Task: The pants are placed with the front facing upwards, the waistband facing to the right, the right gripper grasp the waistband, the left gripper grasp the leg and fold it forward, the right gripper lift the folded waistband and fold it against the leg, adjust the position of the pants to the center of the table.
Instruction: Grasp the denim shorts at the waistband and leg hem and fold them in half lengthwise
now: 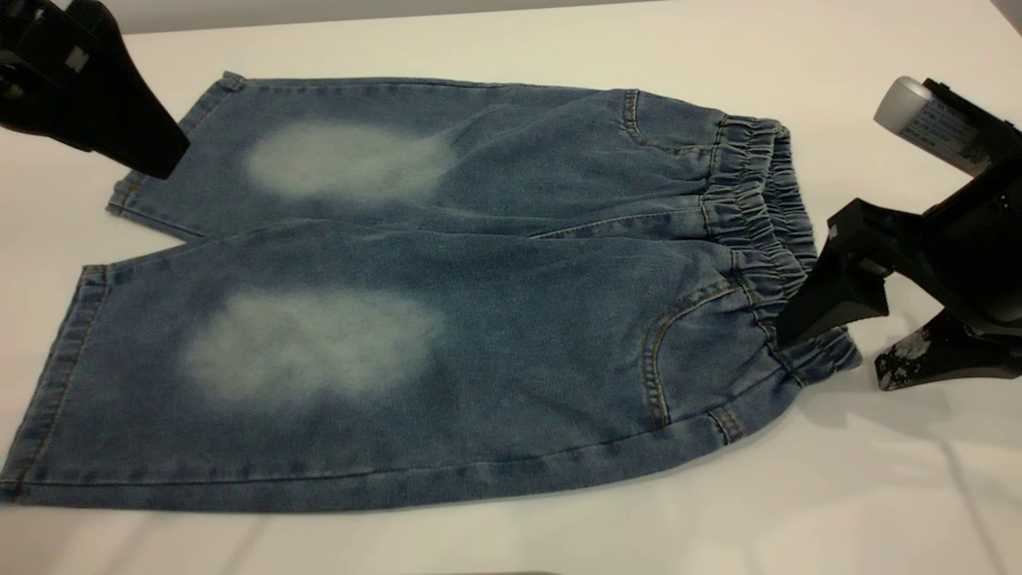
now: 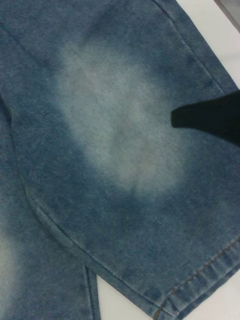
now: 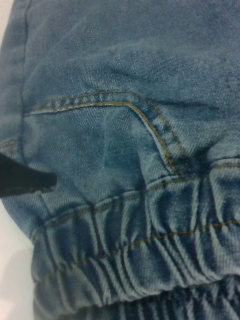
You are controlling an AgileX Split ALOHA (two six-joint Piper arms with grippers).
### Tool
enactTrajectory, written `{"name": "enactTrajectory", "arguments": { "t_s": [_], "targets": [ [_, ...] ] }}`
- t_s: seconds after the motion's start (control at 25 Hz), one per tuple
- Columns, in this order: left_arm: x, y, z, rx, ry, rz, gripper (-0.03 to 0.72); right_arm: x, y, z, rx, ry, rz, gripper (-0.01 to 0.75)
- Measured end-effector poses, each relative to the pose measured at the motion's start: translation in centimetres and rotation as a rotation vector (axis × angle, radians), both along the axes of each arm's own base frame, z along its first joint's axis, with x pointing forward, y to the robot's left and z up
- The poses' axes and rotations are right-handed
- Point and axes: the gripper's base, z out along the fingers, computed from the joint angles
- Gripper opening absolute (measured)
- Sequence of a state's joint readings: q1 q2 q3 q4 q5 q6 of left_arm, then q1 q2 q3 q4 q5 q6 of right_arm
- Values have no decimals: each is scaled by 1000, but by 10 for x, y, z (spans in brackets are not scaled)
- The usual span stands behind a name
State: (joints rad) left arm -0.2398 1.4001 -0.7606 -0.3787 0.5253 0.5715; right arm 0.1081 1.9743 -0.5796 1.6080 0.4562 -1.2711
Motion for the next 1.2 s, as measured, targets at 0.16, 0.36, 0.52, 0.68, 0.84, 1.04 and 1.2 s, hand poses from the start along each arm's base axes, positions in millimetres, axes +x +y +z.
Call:
{"name": "enactTrajectory", "arguments": {
  "t_s": [0.16,0.36,0.52,0.68,0.84,1.04,1.2],
  "targets": [
    [0,0,0,0,0,0,515,-1,4,2,49,8,32,587],
    [0,0,0,0,-2,1,515,2,2,2,13,-3,33,587],
    [0,0,0,0,-4,1,515,-1,2,1,28,11,32,587],
    [1,0,0,0,-11,4,515,-1,-1,-6,16,31,24,587],
    [1,0,0,0,-11,4,515,-2,3,-11,71,58,28,586],
    [1,0,1,0,-13,4,515,3,3,-11,75,22,29,586],
    [1,0,1,-1,-15,5,515,10,3,-10,66,-17,22,586]
  ]
}}
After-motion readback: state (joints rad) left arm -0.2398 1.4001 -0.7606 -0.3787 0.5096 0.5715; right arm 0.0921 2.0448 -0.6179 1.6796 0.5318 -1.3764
